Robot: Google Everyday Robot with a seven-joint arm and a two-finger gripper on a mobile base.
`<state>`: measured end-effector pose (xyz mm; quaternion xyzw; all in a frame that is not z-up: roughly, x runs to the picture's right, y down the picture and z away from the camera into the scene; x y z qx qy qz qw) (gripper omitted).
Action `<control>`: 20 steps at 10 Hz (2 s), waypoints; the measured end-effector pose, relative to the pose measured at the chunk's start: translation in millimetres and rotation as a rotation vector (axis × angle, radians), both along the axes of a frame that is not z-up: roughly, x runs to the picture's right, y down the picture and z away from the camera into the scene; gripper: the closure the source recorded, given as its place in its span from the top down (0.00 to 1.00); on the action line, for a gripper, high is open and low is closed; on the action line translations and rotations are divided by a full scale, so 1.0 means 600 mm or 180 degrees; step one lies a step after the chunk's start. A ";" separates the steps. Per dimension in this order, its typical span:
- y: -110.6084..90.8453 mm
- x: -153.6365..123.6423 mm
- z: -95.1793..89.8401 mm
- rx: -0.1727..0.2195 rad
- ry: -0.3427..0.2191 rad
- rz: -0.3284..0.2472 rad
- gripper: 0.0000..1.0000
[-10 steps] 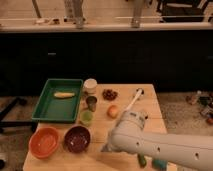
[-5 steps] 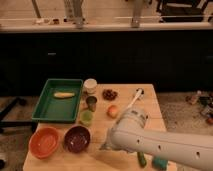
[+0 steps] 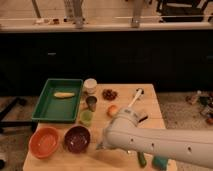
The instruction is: Wipe red bowl with towel
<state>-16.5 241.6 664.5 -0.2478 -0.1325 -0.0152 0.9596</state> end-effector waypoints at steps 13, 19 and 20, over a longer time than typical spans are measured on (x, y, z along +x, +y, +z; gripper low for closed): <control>-0.048 -0.294 -0.021 0.0101 -0.0480 -0.0797 0.00; -0.048 -0.300 -0.021 0.0130 -0.0515 -0.0836 0.00; -0.049 -0.319 -0.027 0.0171 -0.0579 -0.0905 0.00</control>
